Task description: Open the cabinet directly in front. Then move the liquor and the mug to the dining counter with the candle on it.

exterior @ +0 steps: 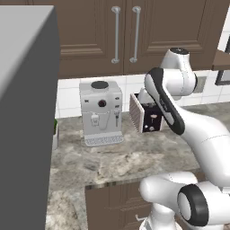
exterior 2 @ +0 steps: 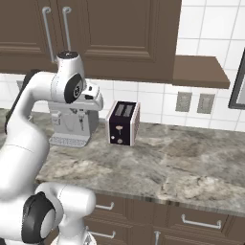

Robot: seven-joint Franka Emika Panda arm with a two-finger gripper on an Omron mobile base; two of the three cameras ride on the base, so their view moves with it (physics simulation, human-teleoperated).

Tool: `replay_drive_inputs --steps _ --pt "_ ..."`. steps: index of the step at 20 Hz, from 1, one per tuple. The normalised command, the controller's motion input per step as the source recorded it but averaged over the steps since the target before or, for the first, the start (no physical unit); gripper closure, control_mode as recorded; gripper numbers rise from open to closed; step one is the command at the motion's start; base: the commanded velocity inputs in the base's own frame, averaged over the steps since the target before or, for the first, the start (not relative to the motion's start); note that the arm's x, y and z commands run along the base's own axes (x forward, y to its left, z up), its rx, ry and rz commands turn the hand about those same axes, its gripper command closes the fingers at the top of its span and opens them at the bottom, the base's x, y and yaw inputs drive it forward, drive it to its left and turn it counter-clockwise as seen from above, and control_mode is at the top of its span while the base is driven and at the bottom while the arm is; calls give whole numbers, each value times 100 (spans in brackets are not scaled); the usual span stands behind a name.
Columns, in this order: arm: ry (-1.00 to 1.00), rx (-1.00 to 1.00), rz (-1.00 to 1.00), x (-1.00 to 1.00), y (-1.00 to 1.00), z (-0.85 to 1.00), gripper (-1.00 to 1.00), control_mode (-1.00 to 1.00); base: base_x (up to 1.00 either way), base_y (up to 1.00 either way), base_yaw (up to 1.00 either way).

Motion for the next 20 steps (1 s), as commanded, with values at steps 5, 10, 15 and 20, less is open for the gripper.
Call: replay_drive_inputs --steps 5,10,15,20 --pt "-25 -2 0 -12 4 3 -100 -100 0 0 0" --pt "-51 -7 0 -40 14 25 -100 -100 0 0 0" --pt "-46 -6 0 -49 11 23 -100 -100 0 0 0" --pt "-52 -4 0 -66 0 30 -100 -100 0 0 0"
